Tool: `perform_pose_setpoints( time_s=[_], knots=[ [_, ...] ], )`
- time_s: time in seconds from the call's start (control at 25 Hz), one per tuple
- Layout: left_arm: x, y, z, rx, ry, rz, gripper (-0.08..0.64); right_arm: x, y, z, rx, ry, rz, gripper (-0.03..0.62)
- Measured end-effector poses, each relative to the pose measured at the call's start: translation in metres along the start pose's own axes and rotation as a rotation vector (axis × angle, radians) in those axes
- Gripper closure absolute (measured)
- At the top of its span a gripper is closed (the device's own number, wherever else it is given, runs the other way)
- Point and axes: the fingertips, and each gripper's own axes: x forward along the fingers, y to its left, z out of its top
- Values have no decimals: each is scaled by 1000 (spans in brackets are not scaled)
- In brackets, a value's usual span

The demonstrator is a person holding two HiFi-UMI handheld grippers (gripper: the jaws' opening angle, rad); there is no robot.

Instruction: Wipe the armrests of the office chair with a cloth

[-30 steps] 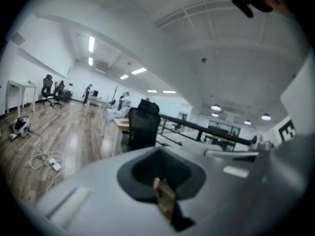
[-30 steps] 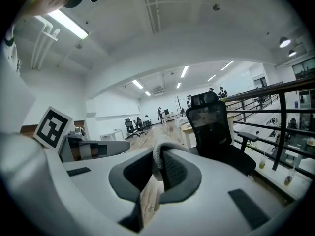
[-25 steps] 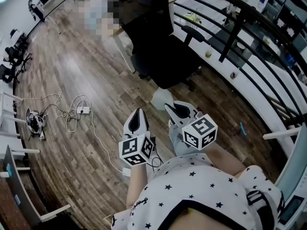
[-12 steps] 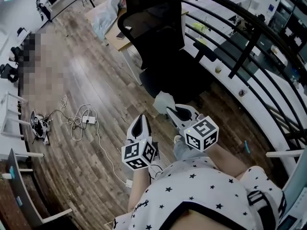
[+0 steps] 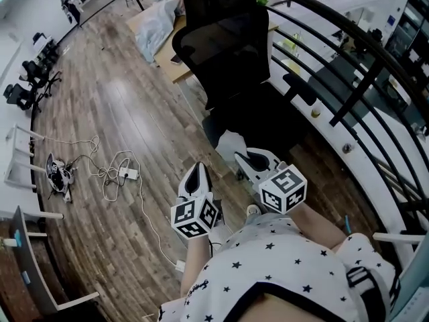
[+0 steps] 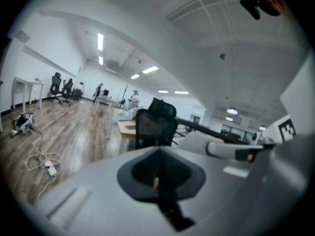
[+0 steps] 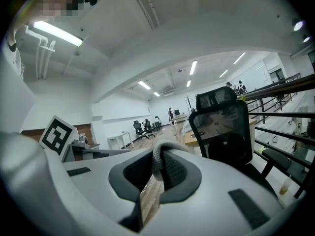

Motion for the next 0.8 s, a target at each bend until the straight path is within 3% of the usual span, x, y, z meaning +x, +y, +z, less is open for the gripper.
perform_pose_setpoints(
  time_s=[0.4,0.8],
  knots=[
    [52,6,9,-26,-20,43,554,32,-49,15,0,0,30,561],
    [57,25,6,-8,6,109,554,47,-73,9,22,16,10,561]
  ],
)
